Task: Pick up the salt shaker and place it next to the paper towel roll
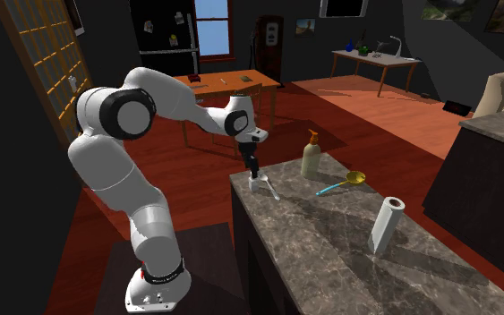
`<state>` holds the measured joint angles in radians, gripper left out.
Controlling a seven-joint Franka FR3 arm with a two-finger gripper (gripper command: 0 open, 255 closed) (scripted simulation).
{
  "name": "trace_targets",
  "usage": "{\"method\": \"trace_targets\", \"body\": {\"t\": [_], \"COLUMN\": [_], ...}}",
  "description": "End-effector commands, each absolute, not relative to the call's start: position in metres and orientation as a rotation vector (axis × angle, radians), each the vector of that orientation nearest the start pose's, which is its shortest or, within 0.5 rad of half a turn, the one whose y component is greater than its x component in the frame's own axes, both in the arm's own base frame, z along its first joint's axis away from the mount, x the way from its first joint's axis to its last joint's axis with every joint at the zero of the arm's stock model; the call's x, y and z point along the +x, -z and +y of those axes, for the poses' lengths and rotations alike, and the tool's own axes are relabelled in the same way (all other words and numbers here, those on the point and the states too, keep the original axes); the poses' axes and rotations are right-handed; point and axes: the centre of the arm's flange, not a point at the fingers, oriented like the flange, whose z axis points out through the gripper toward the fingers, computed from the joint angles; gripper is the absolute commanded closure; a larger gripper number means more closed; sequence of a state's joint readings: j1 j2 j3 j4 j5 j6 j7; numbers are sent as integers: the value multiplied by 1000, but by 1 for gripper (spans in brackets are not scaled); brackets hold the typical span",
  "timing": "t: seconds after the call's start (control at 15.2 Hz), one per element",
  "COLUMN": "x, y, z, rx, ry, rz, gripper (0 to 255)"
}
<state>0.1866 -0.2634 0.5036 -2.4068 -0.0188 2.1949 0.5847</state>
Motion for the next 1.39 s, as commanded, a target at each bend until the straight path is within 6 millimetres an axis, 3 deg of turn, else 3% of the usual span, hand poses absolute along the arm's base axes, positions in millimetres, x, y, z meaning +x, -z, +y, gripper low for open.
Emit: {"method": "trace_targets", "body": {"t": [0.0,0.13,0.59,1.12,1.19,1.32], "x": [357,357,361,361,361,361], "y": [-387,-377,-338,-338,-338,-338], "z": [318,332,328,328,328,328], "rx": [-3234,-3234,-3234,-3234,-3234,-3234], "ry": [158,156,156,156,156,156], "rz": [-196,-215,-215,-215,-215,-215], "gripper": [0,0,0,0,255,255]}}
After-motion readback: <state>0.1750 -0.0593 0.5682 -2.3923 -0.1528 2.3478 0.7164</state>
